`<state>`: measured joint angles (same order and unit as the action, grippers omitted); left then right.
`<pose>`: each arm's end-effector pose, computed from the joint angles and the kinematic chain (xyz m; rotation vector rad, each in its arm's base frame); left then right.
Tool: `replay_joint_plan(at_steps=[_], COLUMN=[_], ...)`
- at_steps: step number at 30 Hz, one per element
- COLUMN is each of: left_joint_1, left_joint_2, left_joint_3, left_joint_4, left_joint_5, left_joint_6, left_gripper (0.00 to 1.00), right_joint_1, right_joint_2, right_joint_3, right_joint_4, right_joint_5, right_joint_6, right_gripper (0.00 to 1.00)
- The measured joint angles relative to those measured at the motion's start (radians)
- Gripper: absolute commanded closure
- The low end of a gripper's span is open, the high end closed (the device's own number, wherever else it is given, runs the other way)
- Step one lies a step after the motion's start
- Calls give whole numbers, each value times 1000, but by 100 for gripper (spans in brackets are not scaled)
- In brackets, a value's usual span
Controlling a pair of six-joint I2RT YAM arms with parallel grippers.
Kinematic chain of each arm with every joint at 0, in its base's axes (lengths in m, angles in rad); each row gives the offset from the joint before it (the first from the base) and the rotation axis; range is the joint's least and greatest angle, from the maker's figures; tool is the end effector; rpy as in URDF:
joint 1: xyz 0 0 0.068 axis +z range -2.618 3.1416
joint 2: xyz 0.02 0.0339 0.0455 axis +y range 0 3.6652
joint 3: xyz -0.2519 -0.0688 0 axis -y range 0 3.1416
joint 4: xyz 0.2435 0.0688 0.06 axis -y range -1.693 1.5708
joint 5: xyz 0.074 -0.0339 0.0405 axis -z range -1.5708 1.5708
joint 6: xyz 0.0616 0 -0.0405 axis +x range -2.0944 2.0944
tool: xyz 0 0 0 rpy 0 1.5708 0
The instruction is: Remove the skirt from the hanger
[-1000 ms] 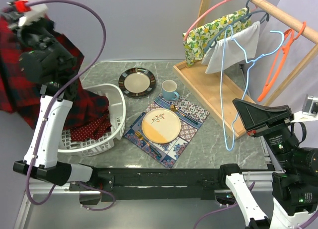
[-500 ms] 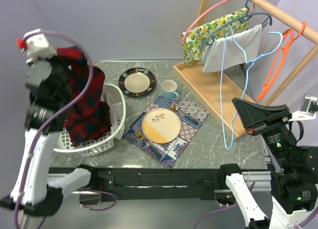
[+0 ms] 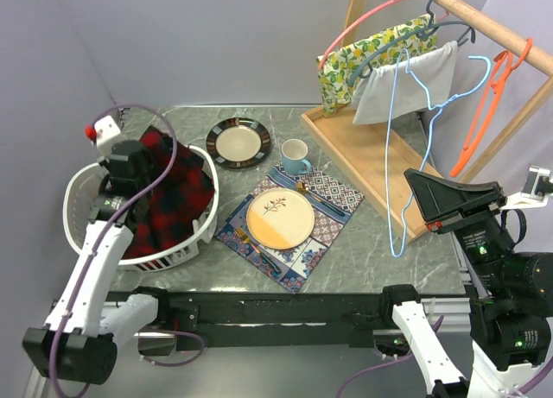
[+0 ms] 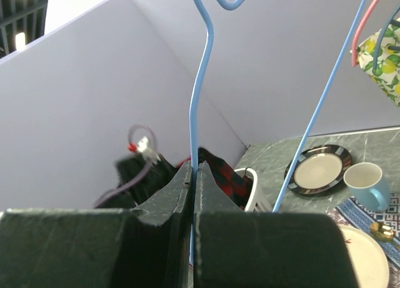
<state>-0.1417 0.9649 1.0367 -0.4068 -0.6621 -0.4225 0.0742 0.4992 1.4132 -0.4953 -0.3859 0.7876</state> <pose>0.2339 0.0049 0.3576 -0.6823 1.7083 0.2364 0.0180 0.0246 0.5169 0.0800 1.2390 0.9756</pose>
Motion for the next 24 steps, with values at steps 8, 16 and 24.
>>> replay_joint_plan(at_steps=[8,16,24], left_joint_1=[217,232,232], left_joint_2=[46,99,78], left_joint_3=[-190,-219,-58], left_joint_4=[8,-29,-255], left_joint_5=[143,132,19], left_joint_6=[-281,-542,-647], left_gripper=[99,71,11], right_joint_1=[0,0,0], right_joint_2=[0,0,0], right_joint_3=[-1,-1,-2], right_joint_4=[-21,-51,-59], right_joint_5=[7,27,31], right_joint_6=[-35,-54,-64], right_gripper=[100,100,100])
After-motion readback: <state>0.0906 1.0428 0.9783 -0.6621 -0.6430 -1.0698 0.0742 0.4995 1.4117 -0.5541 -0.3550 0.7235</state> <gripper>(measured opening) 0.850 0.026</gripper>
